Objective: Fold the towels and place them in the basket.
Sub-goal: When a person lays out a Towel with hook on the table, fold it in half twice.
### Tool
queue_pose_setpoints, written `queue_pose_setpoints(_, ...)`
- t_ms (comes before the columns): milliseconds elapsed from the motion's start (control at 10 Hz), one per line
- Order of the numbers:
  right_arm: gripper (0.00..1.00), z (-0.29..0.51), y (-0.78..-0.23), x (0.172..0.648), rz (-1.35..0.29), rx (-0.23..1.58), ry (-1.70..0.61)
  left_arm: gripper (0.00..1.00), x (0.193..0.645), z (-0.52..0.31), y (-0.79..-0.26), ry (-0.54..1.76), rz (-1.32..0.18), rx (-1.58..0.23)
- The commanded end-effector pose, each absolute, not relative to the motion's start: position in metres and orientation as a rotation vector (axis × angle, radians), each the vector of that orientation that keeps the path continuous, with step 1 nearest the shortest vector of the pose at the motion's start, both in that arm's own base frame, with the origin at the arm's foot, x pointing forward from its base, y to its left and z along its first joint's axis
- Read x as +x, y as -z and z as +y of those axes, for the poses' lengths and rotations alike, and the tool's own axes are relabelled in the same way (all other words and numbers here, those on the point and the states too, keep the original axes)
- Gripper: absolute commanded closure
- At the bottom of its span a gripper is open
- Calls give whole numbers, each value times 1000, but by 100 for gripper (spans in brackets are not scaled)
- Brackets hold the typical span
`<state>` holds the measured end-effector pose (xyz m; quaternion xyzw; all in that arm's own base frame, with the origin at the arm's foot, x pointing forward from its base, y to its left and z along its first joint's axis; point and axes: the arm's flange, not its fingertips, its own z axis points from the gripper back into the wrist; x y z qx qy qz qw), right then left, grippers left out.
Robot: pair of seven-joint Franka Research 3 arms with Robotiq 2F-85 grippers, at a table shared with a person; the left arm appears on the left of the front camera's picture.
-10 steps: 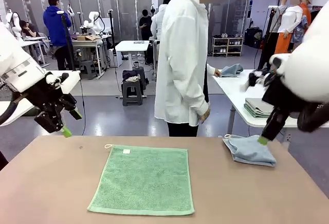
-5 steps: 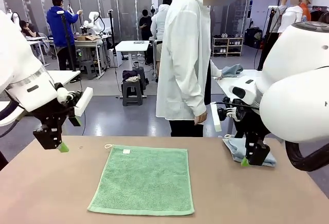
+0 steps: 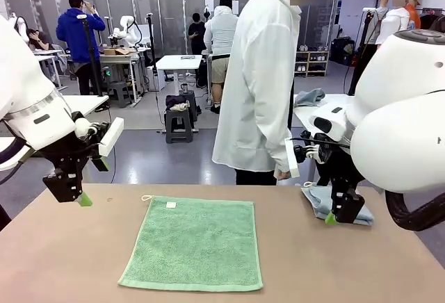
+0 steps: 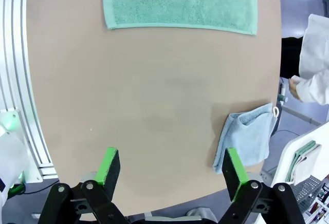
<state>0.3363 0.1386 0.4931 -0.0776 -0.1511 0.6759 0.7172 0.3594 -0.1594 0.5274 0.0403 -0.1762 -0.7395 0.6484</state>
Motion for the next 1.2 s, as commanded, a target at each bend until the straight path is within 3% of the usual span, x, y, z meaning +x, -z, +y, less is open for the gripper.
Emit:
queue_pose_setpoints(0,0,138,-493,336,-336,-172,-1495,0,359,-160,-527,1681,-398,97)
queue_pose_setpoints(400,0,204,-446,321,-228,-226,-1484,0,336,-233,-486,1566,-238,144)
queue_pose_setpoints(800,0,254,-358,333,-135,-108,-1448,0,326,-255,-401,1536,-136,115)
queue_pose_setpoints(1100,0,278,-326,324,-131,-50,-1435,0,335,-249,-351,1594,-135,106)
